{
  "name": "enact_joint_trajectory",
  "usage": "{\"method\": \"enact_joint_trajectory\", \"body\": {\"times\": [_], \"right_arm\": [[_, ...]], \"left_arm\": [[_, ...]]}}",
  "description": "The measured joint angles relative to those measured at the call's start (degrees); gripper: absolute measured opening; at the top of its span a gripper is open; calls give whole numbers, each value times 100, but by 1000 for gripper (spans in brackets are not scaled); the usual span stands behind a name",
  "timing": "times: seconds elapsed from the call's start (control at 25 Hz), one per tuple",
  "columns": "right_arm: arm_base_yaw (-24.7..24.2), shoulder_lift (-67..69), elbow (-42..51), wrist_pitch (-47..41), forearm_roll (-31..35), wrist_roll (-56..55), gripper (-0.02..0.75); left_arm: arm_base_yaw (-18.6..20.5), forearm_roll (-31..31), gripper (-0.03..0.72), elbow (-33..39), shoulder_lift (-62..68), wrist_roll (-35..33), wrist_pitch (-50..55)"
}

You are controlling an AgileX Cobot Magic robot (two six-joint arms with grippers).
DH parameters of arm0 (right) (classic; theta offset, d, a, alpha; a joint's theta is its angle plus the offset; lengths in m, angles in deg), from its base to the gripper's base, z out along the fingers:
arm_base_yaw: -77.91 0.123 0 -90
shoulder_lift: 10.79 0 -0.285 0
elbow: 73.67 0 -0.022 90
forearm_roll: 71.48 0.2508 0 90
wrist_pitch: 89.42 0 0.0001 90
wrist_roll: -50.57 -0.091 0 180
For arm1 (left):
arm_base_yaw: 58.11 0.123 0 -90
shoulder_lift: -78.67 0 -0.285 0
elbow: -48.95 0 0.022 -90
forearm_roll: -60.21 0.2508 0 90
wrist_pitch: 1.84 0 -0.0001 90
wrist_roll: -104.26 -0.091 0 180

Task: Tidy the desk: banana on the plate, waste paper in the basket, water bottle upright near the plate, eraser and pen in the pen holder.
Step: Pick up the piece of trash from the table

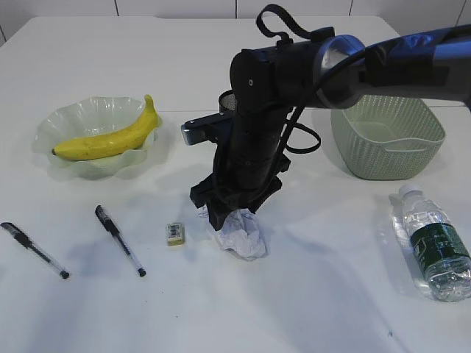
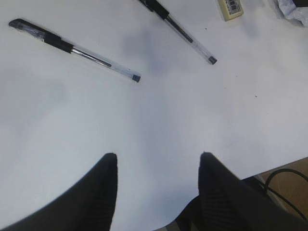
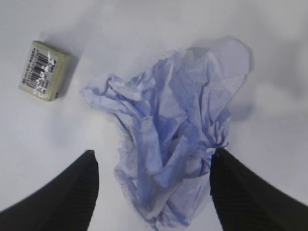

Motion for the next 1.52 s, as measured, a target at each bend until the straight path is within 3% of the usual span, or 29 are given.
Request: {"method": "enact_joint_trajectory", "body": {"times": [0.2, 0.52, 0.64, 0.88, 1.24, 1.4, 1.52], "right_arm": [[0, 0, 0, -59, 0, 0, 477], [0, 21, 0, -240, 90, 0, 100], [0, 21, -29, -404, 101, 0, 8], [0, 21, -501, -947, 111, 0, -6], [-47, -268, -966, -1088, -120, 11, -7], [-409, -639, -966, -1102, -231, 19, -7], [-944, -863, -979, -1114, -262, 19, -7]], "left_arm": [[0, 0, 381, 0, 0, 0, -10], [0, 0, 381, 0, 0, 0, -10], [0, 0, 380, 0, 0, 0, -10], [0, 0, 379, 0, 0, 0, -10], [0, 131, 379, 0, 0, 0, 2], [0, 131, 379, 0, 0, 0, 14], [0, 131, 379, 0, 0, 0, 14]]}}
